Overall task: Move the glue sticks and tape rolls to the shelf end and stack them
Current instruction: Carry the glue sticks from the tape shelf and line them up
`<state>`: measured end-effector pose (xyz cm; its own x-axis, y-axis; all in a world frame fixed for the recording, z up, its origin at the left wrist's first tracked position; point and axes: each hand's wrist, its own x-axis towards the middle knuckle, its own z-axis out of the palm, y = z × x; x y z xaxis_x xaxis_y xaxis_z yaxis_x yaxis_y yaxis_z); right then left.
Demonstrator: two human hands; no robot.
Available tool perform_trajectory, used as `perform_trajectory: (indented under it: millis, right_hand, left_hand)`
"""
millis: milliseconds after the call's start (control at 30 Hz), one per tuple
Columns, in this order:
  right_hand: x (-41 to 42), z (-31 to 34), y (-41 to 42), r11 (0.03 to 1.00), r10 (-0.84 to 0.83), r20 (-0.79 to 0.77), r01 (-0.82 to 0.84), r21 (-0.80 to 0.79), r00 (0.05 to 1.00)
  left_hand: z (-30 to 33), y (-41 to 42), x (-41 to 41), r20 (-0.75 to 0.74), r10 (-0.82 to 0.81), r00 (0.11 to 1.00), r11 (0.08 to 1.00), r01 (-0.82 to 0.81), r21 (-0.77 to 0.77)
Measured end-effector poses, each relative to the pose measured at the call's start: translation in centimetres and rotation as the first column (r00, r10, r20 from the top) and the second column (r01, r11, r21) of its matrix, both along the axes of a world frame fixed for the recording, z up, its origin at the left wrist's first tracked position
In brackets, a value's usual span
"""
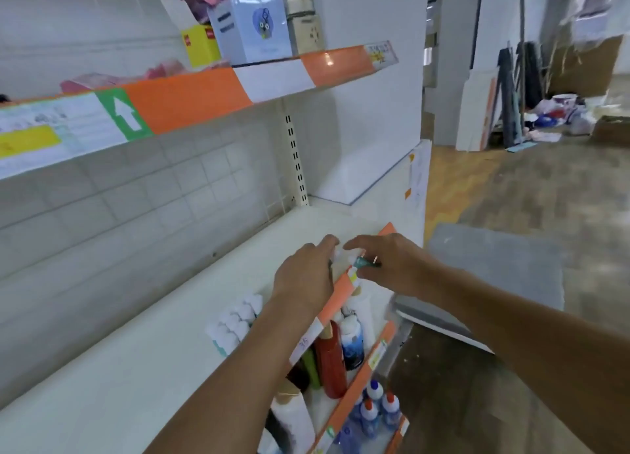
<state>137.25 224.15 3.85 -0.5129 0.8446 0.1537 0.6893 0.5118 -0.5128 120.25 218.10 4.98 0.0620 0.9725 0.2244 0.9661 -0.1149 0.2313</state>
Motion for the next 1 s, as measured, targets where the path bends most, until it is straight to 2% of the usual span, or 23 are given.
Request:
perform_trajectory:
  millis: [267, 500, 633, 833, 1000]
  right_hand:
    - [-3.3, -0.4, 5.6, 0.977, 0.213, -0.043, -0.214, -0.006, 0.976]
    - [-6.4, -0.3, 8.6, 0.879, 0.451, -0.095, -0.460, -0.122, 0.888]
    - [-7.8, 0.0, 8.5, 0.810, 0.548, -0.053, -0.545, -0.218, 0.835]
    - [-8.7, 0.5, 6.6, 0.728, 0.667, -0.028, -0.659, -0.189, 0.745]
    - [-8.8, 1.0, 4.3, 0.711, 0.691, -0.009, -0.682, -0.174, 0.723]
  left_hand:
    - [0.1, 2.8, -3.1, 0.104, 0.204, 0.974, 0.973, -0.213, 0.091]
    - [0.9, 1.9, -4.0, 0.324, 0.413, 0.851, 0.895, -0.444, 0.026]
    - [0.9, 0.0, -3.8, 0.391, 0.459, 0.798, 0.858, -0.513, 0.040]
    - [0.5, -3.1, -2.1, 0.442, 0.497, 0.747, 0.795, -0.596, 0.111]
    - [0.2, -5.9, -1.0, 0.496, 0.522, 0.694, 0.710, -0.676, 0.197]
